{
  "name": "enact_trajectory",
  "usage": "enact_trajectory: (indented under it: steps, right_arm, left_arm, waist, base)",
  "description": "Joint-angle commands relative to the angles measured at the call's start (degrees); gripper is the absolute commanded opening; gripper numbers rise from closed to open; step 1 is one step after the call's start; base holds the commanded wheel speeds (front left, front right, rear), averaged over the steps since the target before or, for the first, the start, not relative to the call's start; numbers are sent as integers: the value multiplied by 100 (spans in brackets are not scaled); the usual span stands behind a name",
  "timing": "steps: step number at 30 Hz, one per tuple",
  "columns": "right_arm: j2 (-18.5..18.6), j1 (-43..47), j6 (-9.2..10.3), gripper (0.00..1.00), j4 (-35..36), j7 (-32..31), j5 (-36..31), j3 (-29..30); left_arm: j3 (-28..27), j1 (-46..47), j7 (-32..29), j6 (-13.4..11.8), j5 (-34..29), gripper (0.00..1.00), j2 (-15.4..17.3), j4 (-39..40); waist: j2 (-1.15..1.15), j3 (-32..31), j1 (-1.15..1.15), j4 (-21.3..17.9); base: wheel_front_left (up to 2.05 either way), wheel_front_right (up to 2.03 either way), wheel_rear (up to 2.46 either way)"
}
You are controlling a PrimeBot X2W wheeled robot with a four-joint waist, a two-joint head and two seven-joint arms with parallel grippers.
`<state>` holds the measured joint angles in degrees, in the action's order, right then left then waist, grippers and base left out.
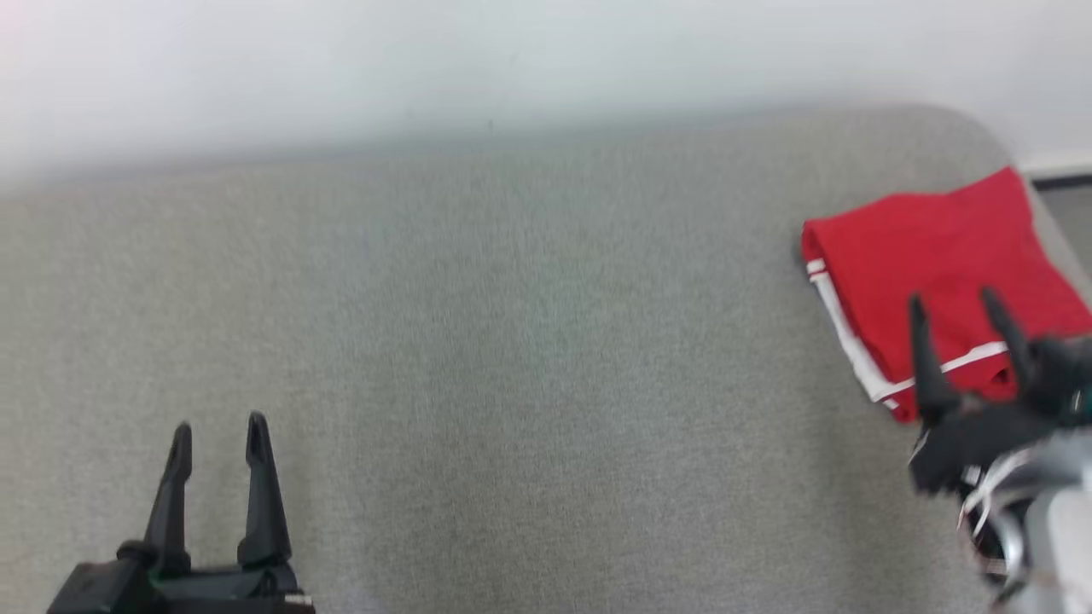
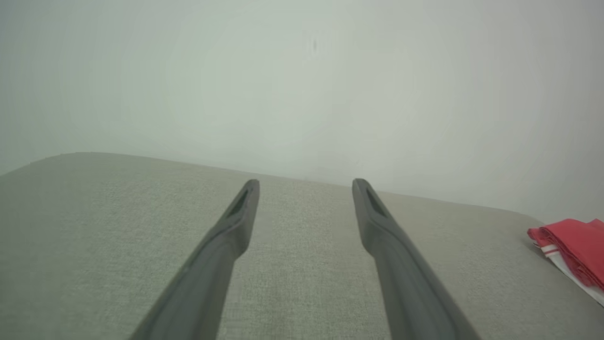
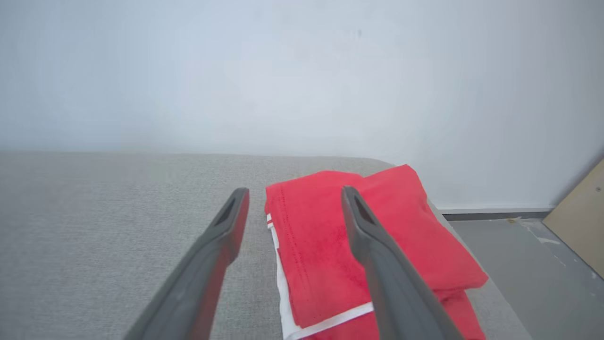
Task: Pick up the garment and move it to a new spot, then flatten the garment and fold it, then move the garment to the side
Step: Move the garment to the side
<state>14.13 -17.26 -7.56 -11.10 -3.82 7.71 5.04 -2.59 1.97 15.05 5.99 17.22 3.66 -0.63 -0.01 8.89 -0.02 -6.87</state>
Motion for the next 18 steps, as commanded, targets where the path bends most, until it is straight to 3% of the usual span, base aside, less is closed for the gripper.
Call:
enact_trajectory:
  steps: [1, 8, 18]
  right_arm:
    - [-107, 211, 15, 100, 53, 193, 84, -9]
    - [-709, 984, 14, 100, 153, 1072, 163, -192]
    - [-1003, 1366, 14, 100, -167, 1330, 208, -603]
  left_arm:
    - [-39, -128, 17, -28, -17, 100, -39, -61]
    - [-233, -318, 18, -47, -104, 100, -70, -279]
    - [-277, -582, 18, -13, -148, 100, -80, -384]
  waist:
    - [1, -457, 2, 16]
    - [1, -676, 2, 172]
    - [1, -843, 2, 302]
  base:
    - [0, 0, 0]
    - [0, 0, 0]
    - [0, 0, 0]
